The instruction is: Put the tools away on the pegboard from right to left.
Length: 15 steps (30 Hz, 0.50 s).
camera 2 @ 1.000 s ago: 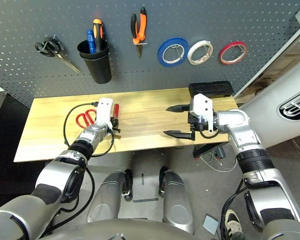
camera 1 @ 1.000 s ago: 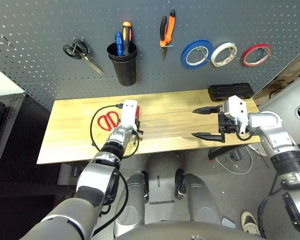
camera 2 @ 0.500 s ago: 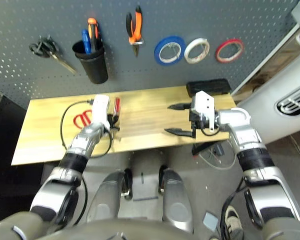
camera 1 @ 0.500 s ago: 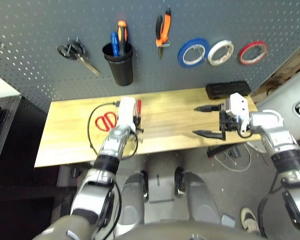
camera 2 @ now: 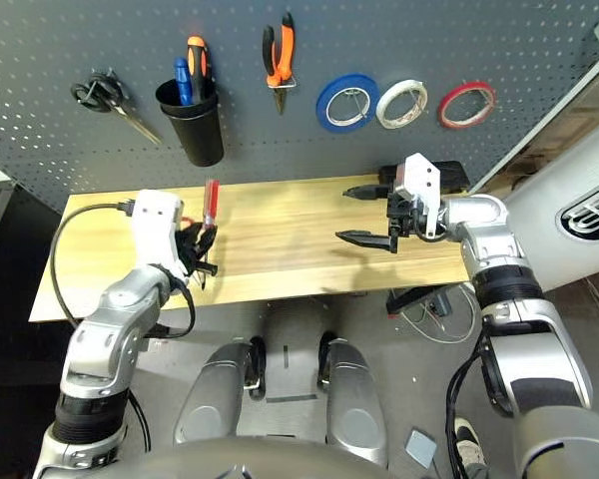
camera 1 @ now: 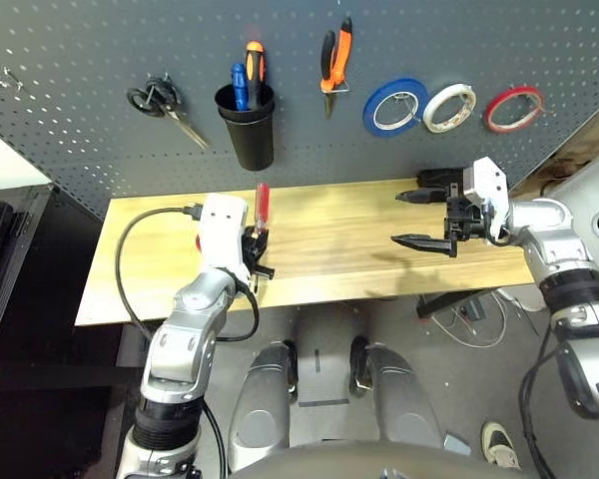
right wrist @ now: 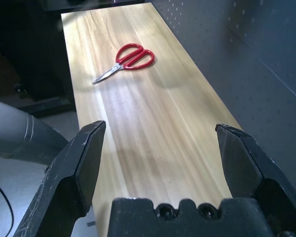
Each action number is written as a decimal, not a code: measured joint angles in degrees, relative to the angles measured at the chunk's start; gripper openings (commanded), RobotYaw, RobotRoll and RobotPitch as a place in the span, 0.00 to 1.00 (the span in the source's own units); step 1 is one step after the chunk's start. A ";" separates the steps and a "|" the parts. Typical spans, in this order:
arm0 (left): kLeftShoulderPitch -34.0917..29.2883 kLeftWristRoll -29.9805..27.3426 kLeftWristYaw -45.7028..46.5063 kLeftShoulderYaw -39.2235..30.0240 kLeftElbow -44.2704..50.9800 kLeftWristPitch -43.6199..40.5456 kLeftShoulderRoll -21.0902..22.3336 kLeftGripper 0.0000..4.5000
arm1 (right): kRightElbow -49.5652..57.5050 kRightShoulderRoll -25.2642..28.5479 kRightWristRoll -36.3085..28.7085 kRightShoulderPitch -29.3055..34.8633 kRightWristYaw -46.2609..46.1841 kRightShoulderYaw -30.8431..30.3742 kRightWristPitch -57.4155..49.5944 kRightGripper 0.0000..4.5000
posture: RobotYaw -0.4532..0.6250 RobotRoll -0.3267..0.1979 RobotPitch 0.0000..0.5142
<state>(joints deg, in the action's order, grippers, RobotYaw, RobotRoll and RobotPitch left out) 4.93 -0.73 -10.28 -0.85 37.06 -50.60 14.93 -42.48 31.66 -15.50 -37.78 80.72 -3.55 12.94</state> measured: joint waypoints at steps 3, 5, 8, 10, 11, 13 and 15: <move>0.41 -0.37 -0.02 -2.78 1.49 3.82 0.63 0.18 | -1.60 -0.10 0.25 -0.09 0.50 0.02 0.81 1.00 | 0.51 0.62 0.30; 2.07 -0.79 0.01 -3.73 1.64 7.19 0.35 0.18 | -2.17 -0.27 0.47 -0.24 0.57 0.02 1.14 1.00 | 0.51 0.62 0.30; 7.62 -1.58 0.53 -4.52 1.40 11.50 -0.75 0.18 | -2.42 -0.49 0.51 -0.36 0.65 0.03 1.57 1.00 | 0.51 0.62 0.30; 12.85 -2.05 0.77 -4.65 0.43 13.83 -1.64 0.18 | -2.44 -0.61 0.52 -0.38 0.68 0.03 1.67 1.00 | 0.51 0.62 0.30; 15.04 -2.44 0.94 -4.67 0.05 14.86 -2.13 0.18 | -2.46 -0.62 0.53 -0.38 0.67 0.04 1.68 1.00 | 0.51 0.62 0.30; 18.87 -3.02 1.05 -4.45 -1.78 16.88 -3.02 0.18 | -2.43 -0.66 0.54 -0.38 0.64 0.04 1.70 1.00 | 0.50 0.62 0.29; 21.17 -3.35 1.33 -4.45 -4.54 18.24 -3.72 0.18 | -2.40 -0.65 0.53 -0.28 0.57 0.15 1.69 1.00 | 0.50 0.62 0.29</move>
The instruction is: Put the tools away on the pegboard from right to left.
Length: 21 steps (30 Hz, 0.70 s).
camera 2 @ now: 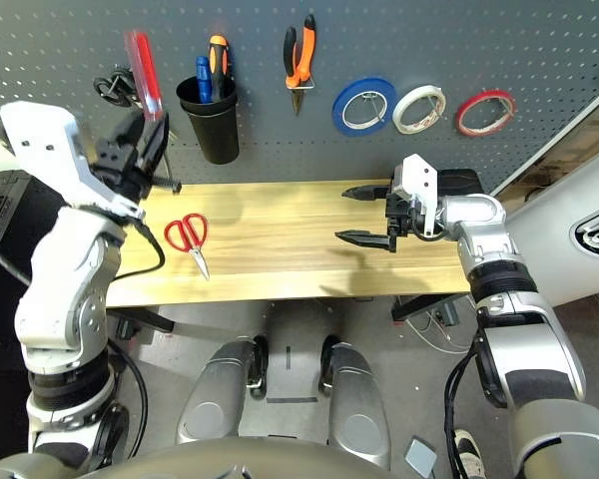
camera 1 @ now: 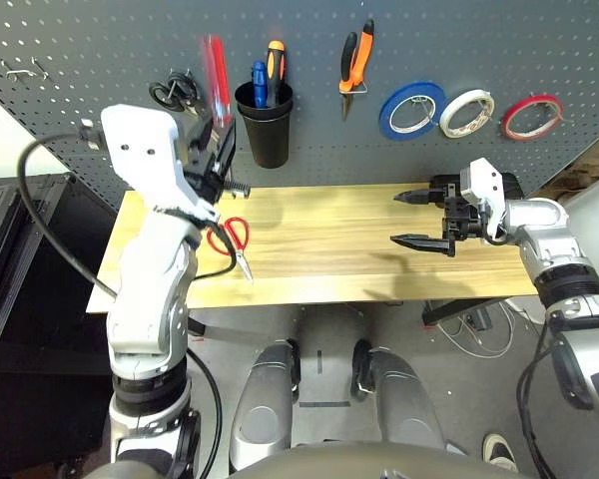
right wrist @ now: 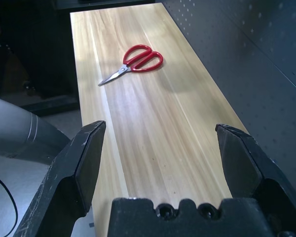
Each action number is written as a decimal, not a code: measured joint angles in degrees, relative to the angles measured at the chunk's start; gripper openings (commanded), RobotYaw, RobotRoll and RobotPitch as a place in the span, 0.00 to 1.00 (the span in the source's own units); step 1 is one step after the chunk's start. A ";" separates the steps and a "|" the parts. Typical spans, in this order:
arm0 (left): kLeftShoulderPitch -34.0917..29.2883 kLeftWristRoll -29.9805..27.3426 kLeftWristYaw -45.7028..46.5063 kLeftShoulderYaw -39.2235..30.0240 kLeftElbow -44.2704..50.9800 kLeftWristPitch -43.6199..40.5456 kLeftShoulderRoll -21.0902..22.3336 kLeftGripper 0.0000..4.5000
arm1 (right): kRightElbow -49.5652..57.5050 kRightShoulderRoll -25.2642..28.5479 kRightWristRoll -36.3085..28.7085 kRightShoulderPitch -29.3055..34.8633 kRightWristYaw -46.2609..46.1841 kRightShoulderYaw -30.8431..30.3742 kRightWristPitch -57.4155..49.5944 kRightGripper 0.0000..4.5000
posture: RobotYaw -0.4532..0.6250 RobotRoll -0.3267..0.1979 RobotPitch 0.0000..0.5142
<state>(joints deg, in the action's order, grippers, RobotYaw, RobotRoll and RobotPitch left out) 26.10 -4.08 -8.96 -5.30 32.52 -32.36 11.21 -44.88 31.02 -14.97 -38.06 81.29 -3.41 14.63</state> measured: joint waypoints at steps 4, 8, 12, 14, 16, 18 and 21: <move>5.35 0.07 2.06 -0.36 -8.77 6.34 -1.55 0.18 | 0.64 -0.05 -0.02 0.44 -0.13 0.15 -0.04 1.00 | 0.48 0.62 0.29; 8.86 0.93 4.33 -1.08 -18.63 15.75 -2.18 0.18 | 1.95 -0.16 -0.05 1.18 -0.43 0.36 -0.32 1.00 | 0.46 0.62 0.29; 14.33 0.73 6.29 -3.19 -26.16 21.67 -2.14 0.18 | 3.81 -0.09 -0.11 2.56 -1.03 0.53 -1.14 1.00 | 0.44 0.62 0.29; 16.40 0.40 6.73 -3.99 -27.75 23.78 -2.10 0.18 | 4.56 -0.04 -0.11 3.11 -1.25 0.57 -1.53 1.00 | 0.44 0.62 0.29; 17.71 0.22 6.89 -4.35 -29.52 25.72 -2.05 0.18 | 5.25 0.11 -0.12 3.63 -1.47 0.71 -1.96 1.00 | 0.43 0.62 0.30; 19.00 -0.32 7.14 -4.72 -31.69 26.78 -2.31 0.18 | 5.82 0.13 -0.12 3.95 -1.75 0.85 -2.34 1.00 | 0.43 0.62 0.30; 20.87 -0.46 7.79 -4.86 -34.17 27.75 -2.97 0.18 | 6.67 0.15 -0.12 4.26 -1.97 1.36 -2.69 1.00 | 0.43 0.62 0.31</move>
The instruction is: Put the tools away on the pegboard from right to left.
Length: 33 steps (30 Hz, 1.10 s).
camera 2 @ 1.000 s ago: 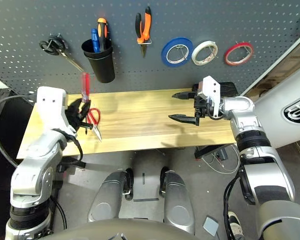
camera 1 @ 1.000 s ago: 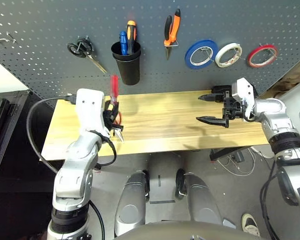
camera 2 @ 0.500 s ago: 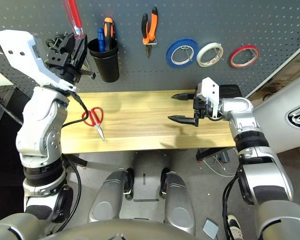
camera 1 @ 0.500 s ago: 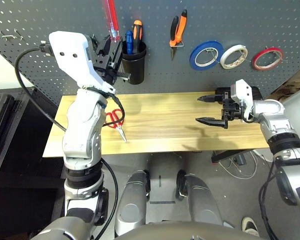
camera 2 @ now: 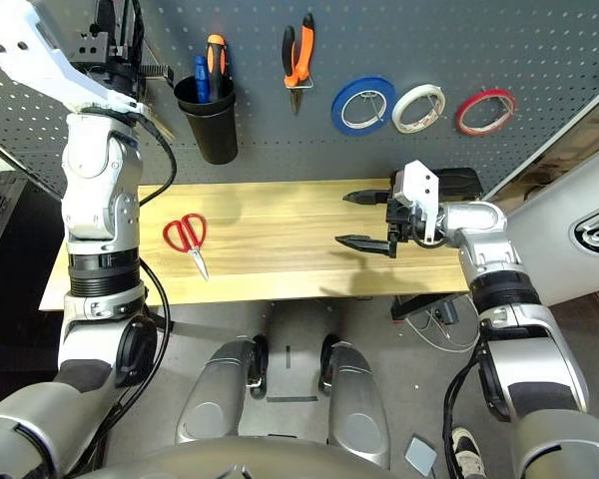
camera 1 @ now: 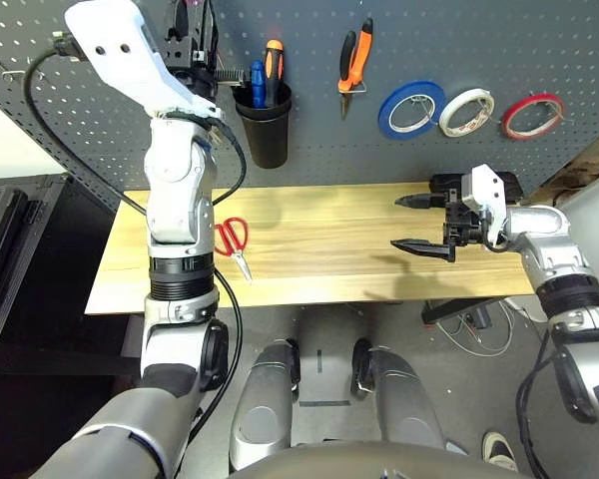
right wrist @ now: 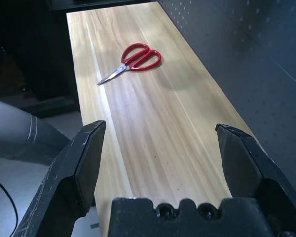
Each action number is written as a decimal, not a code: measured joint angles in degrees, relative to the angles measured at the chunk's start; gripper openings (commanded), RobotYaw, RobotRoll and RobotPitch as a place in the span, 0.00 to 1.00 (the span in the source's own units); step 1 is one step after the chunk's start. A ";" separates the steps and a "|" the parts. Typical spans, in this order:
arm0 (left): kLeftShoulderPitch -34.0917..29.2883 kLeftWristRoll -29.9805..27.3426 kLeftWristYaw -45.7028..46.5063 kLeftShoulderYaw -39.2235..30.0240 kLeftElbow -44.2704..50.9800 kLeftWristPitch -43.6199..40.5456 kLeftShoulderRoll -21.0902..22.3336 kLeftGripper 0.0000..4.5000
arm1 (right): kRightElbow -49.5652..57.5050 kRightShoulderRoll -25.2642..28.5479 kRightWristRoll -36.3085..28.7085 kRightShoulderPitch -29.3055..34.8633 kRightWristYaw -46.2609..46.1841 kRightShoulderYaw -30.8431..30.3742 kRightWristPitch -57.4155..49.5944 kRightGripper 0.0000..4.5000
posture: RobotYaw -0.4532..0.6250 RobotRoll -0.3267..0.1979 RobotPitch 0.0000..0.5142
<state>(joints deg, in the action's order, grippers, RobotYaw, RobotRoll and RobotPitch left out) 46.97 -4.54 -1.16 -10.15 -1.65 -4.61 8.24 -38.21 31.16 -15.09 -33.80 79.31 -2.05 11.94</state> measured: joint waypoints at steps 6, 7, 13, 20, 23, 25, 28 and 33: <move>2.16 -0.07 1.30 0.08 -3.98 2.70 -1.88 0.18 | 1.03 -0.02 0.00 0.74 -0.53 0.34 -0.85 1.00 | 0.42 0.62 0.31; 2.16 -0.06 1.46 0.08 -4.73 3.24 -2.35 0.18 | 1.30 -0.01 0.00 0.86 -0.62 0.35 -1.03 1.00 | 0.42 0.62 0.31; 2.07 0.21 1.47 1.67 -9.10 6.73 -3.70 0.18 | 2.43 -0.01 -0.02 1.24 -1.06 0.39 -1.85 1.00 | 0.40 0.62 0.31; 1.24 0.69 1.62 2.43 -12.75 7.97 -3.46 0.18 | 3.52 -0.01 -0.06 1.88 -1.29 0.44 -2.60 1.00 | 0.40 0.62 0.32; 0.26 1.47 1.10 3.12 -12.77 8.59 -2.71 0.18 | 4.25 -0.01 -0.11 2.01 -1.31 0.46 -2.72 1.00 | 0.40 0.62 0.32; -0.58 1.59 0.63 3.60 -12.65 8.62 -2.43 0.40 | 4.41 -0.01 -0.13 2.03 -1.32 0.46 -2.81 1.00 | 0.41 0.62 0.31; -2.72 1.77 -0.23 4.19 -11.29 8.14 -1.37 0.68 | 4.47 -0.01 -0.13 2.07 -1.33 0.46 -2.87 1.00 | 0.41 0.62 0.31; -5.10 1.60 -1.13 4.37 -5.41 5.23 0.24 0.99 | 4.42 -0.06 -0.11 2.06 -1.34 0.46 -2.85 1.00 | 0.42 0.62 0.31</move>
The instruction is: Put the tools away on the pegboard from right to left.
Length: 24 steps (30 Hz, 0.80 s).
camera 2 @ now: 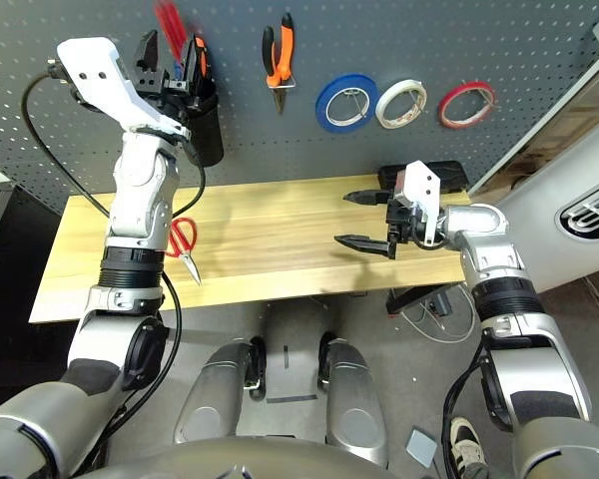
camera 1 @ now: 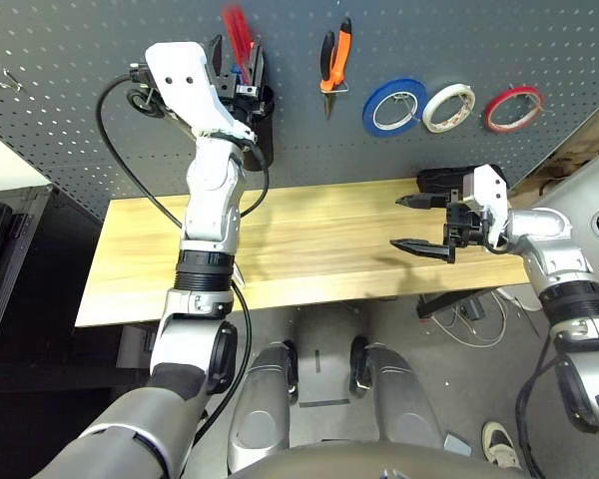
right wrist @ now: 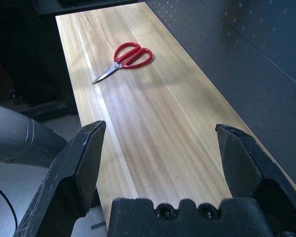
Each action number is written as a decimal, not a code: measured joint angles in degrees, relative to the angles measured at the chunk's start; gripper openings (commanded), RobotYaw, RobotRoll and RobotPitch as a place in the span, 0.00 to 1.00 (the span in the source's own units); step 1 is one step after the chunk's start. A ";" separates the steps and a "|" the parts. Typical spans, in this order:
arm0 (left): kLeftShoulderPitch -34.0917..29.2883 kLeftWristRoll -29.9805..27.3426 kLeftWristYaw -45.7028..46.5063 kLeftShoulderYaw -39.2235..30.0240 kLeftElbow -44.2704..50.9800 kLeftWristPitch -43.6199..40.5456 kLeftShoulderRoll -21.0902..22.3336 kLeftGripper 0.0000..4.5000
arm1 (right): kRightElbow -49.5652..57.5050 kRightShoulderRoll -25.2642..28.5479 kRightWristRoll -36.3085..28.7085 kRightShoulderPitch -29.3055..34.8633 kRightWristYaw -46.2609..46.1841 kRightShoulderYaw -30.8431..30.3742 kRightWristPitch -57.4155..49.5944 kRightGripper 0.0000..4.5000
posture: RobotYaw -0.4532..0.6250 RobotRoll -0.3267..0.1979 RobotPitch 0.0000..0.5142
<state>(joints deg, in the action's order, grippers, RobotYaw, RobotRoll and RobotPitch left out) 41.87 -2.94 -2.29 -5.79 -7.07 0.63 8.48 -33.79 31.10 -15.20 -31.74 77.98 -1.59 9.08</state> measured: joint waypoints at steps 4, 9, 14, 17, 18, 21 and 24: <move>-1.70 -0.76 -1.45 -0.60 6.84 -4.69 2.88 0.99 | -0.12 -0.09 0.00 -0.11 0.08 -0.01 0.02 1.00 | 0.43 0.62 0.31; -4.56 -3.67 -5.05 -2.44 17.66 -13.67 8.36 0.99 | -1.36 -0.40 -0.01 -1.10 0.50 -0.01 0.24 1.00 | 0.47 0.62 0.33; -7.31 -8.72 -9.64 -4.83 27.98 -23.54 14.39 0.99 | -4.64 -1.76 0.14 -2.78 0.62 -0.03 1.29 1.00 | 0.50 0.62 0.33; -10.62 -11.78 -11.83 -6.11 33.67 -28.69 17.31 0.99 | -6.02 -3.73 0.07 -4.07 0.56 -0.02 2.19 1.00 | 0.52 0.62 0.33; -12.20 -12.74 -12.48 -6.63 35.46 -30.14 18.15 0.99 | -6.45 -4.52 -0.08 -4.37 0.50 0.04 2.30 1.00 | 0.53 0.62 0.32; -17.21 -15.13 -13.84 -8.15 39.74 -34.10 20.09 0.99 | -7.33 -6.53 -0.66 -5.46 0.22 0.18 2.67 1.00 | 0.53 0.62 0.32; -22.80 -17.09 -15.40 -8.90 42.99 -36.75 21.40 0.99 | -7.90 -7.03 -0.68 -6.11 0.21 0.23 3.41 1.00 | 0.53 0.62 0.33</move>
<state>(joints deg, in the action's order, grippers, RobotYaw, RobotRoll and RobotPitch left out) 19.07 -20.03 -17.69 -14.68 35.93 -36.12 29.88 -41.69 24.07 -15.88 -37.85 78.19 -1.37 12.49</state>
